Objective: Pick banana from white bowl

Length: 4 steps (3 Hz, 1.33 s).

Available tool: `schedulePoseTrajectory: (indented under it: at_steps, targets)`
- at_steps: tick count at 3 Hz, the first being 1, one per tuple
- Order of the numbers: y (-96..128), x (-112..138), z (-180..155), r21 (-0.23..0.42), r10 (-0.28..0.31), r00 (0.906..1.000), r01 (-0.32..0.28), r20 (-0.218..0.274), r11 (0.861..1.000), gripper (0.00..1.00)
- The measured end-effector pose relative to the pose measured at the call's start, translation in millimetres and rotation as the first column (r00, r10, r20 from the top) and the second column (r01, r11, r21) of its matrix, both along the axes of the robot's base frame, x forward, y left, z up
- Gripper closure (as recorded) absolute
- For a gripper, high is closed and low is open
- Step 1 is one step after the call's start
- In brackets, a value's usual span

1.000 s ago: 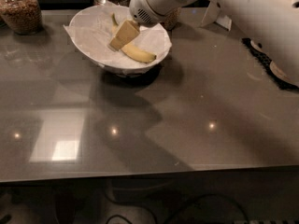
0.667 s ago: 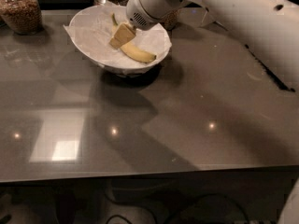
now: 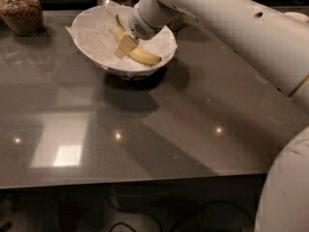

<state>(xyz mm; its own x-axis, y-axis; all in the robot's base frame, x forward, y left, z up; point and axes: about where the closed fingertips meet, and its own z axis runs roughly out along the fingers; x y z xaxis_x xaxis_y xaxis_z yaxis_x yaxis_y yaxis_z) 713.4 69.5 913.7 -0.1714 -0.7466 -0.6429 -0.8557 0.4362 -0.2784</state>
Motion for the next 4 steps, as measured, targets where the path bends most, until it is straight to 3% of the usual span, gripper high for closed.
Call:
schedulePoseTrajectory:
  at_steps: [2, 4]
  targets:
    - [-8, 24, -42, -0.040, -0.068, 0.9945, 0.065, -0.079, 0.997, 0.36]
    - [-30, 43, -87, -0.087, -0.151, 0.9758, 0.138, -0.158, 0.987, 0.37]
